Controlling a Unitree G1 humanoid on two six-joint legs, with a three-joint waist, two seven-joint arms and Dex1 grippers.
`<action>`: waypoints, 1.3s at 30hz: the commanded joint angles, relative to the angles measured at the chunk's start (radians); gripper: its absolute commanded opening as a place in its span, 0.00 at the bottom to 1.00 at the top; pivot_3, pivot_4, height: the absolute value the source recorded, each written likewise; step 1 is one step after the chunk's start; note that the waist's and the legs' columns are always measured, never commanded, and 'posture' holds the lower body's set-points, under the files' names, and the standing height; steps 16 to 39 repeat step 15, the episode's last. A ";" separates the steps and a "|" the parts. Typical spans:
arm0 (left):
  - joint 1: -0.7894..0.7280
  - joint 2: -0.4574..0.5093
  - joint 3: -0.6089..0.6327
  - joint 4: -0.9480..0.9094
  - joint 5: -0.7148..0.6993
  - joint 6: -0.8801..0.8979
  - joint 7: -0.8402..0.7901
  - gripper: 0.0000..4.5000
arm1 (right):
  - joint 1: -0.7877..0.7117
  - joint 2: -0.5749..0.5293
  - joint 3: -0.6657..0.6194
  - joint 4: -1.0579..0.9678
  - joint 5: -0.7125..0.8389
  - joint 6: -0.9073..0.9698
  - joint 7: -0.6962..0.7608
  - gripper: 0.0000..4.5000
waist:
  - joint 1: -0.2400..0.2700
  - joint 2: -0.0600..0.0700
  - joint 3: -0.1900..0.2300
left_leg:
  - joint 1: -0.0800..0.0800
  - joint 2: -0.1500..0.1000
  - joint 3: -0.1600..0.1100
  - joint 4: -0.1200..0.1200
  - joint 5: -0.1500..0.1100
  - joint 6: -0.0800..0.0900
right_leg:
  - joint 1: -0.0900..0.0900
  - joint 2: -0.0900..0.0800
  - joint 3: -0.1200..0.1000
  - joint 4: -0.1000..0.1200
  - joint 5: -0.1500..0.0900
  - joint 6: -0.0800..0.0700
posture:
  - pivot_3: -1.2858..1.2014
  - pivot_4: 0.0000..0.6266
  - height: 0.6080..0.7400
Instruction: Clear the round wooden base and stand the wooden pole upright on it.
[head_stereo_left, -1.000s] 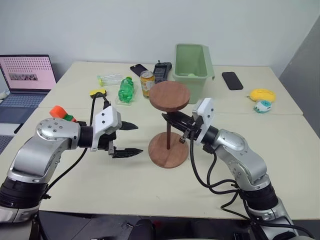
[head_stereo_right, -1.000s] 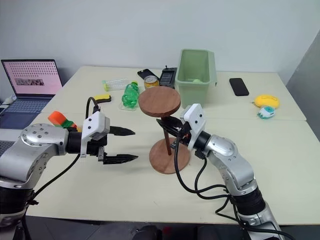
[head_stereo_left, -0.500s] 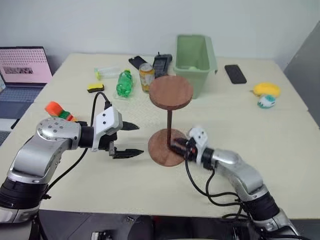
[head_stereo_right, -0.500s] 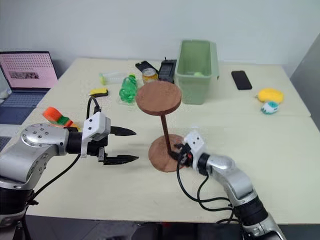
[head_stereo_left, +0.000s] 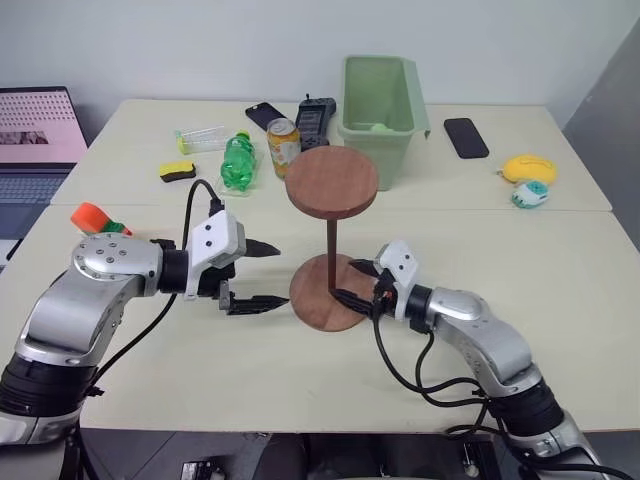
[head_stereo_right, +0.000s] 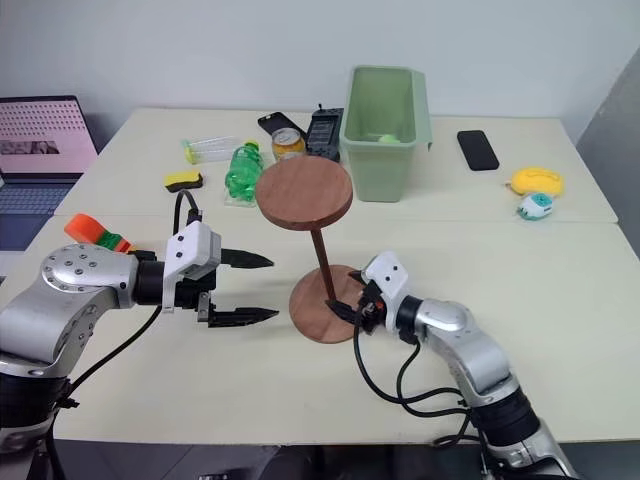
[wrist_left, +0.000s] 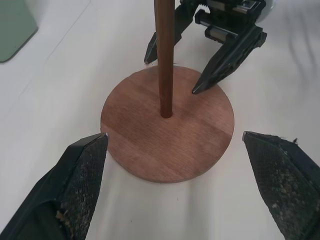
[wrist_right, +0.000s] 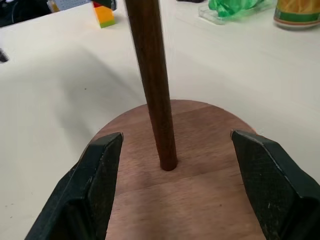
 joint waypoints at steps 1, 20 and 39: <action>0.006 0.006 0.056 -0.010 -0.008 -0.023 0.018 1.00 | 0.009 -0.071 -0.075 -0.114 0.041 -0.006 0.058 0.80 | 0.003 0.000 0.000 | 0.000 0.000 0.000 0.000 0.000 0.000 | 0.000 0.000 0.000 0.000 0.000 0.000 | 0.52 0.24 1.00; 0.088 0.091 0.122 0.098 0.061 -0.138 0.001 1.00 | 0.307 -0.484 -0.601 -0.351 0.321 0.050 0.317 0.80 | 0.014 0.000 0.002 | 0.003 0.001 0.001 0.002 0.000 0.001 | 0.001 0.001 0.001 0.007 0.000 0.000 | 0.52 0.24 1.00; 0.088 0.091 0.122 0.098 0.061 -0.138 0.001 1.00 | 0.307 -0.484 -0.601 -0.351 0.321 0.050 0.317 0.80 | 0.014 0.000 0.002 | 0.003 0.001 0.001 0.002 0.000 0.001 | 0.001 0.001 0.001 0.007 0.000 0.000 | 0.52 0.24 1.00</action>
